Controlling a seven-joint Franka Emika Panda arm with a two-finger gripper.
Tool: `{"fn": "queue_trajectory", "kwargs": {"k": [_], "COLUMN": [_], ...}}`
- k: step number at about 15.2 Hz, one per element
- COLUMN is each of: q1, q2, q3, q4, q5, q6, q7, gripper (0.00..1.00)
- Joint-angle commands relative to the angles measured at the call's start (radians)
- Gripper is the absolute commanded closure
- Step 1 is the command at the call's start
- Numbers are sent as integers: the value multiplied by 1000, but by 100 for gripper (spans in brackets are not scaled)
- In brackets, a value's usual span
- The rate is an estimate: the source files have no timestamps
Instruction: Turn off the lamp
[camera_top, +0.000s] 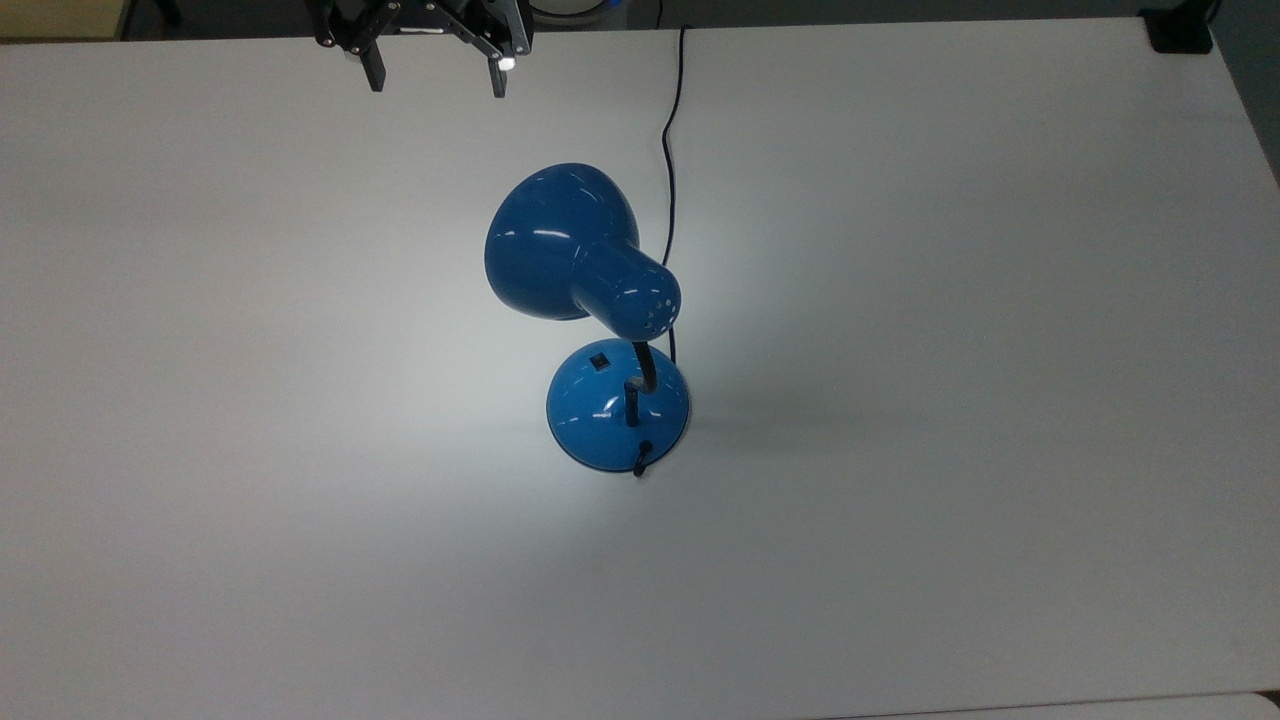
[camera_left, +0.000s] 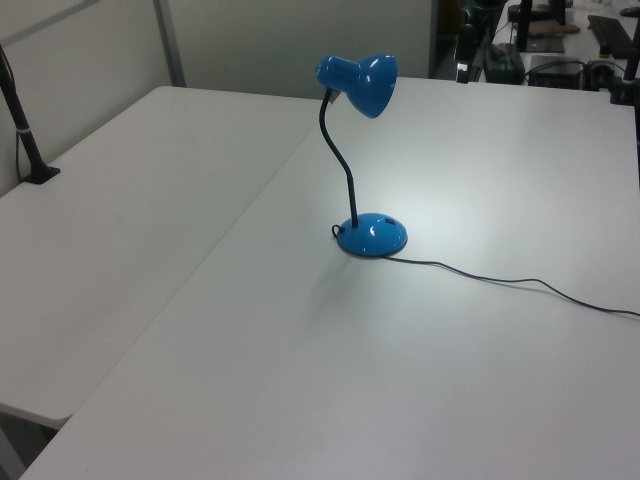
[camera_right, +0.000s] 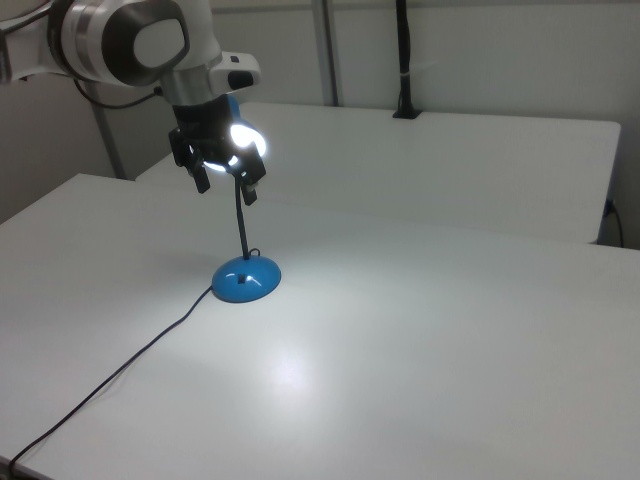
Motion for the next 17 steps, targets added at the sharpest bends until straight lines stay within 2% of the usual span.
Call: {"fn": "queue_trajectory", "kwargs": {"k": [1, 12, 17], "q1": [9, 7, 7], "q2": [-1, -1, 5], "q3": [-4, -7, -9], "q4": [2, 2, -17], "q5": [10, 10, 7], "q6": [0, -18, -38], "q7": [-13, -31, -256], "gripper": [0, 0, 0]}}
